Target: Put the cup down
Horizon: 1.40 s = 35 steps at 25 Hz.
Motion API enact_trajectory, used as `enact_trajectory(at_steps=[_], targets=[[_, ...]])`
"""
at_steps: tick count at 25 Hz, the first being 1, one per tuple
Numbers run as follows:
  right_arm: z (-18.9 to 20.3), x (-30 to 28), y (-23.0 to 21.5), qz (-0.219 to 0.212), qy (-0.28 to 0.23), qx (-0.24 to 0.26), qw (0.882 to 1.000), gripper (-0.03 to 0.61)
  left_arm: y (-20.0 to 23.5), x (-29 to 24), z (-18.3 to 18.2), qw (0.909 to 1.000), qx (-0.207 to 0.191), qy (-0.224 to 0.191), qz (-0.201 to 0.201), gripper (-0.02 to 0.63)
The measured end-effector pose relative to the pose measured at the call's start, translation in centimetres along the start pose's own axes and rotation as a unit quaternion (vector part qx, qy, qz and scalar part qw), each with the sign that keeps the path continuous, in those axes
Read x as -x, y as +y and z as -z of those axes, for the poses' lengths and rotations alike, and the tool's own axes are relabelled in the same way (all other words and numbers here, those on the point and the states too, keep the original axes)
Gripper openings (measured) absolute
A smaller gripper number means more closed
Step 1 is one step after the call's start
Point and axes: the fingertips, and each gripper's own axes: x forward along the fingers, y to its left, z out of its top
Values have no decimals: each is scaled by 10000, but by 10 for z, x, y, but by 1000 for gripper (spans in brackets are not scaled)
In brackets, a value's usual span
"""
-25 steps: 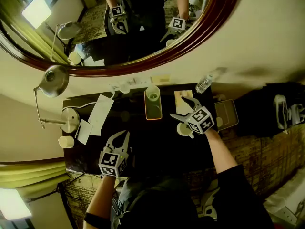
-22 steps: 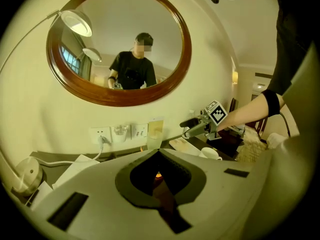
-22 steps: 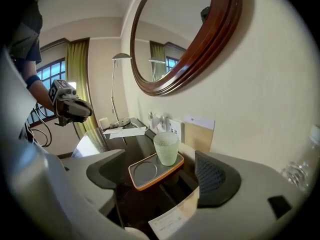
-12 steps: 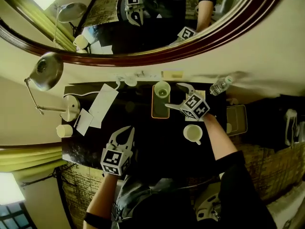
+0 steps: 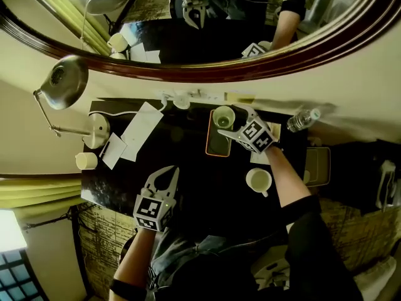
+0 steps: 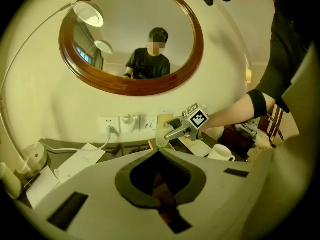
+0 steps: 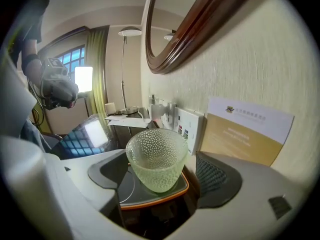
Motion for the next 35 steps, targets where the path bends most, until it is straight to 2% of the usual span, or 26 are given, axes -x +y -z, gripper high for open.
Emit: enact_trajectory(at_steps=[1, 2, 3, 10, 13, 19, 27, 35], targets=[[-1, -1, 0, -32, -25, 9, 10000, 427, 3, 0, 3, 10000, 4, 9, -50, 2], [-3, -2, 0, -48, -45, 30, 10000, 377, 5, 1, 5, 10000, 21, 13, -82, 2], [-4, -3, 1, -42, -50, 63, 10000, 371, 6, 1, 6, 9999, 35, 18, -97, 2], [-4, 4, 12, -35, -73, 188, 9998, 367, 2, 5, 13, 10000, 17, 78, -18, 2], [-10, 11, 18, -35, -163, 161, 9997, 365, -3, 8, 12, 9999, -15, 87, 99, 2], [-34, 29, 47, -35, -330, 193, 9993, 365, 7, 18, 11, 9999, -45, 88, 53, 2], [-60, 60, 111, 58, -421, 226, 9988, 367, 6, 32, 4, 9986, -183, 82, 486, 2], [-37, 73, 171, 299, -297, -400, 9983, 368, -1, 30, -3, 9944, -424, 110, 958, 2]])
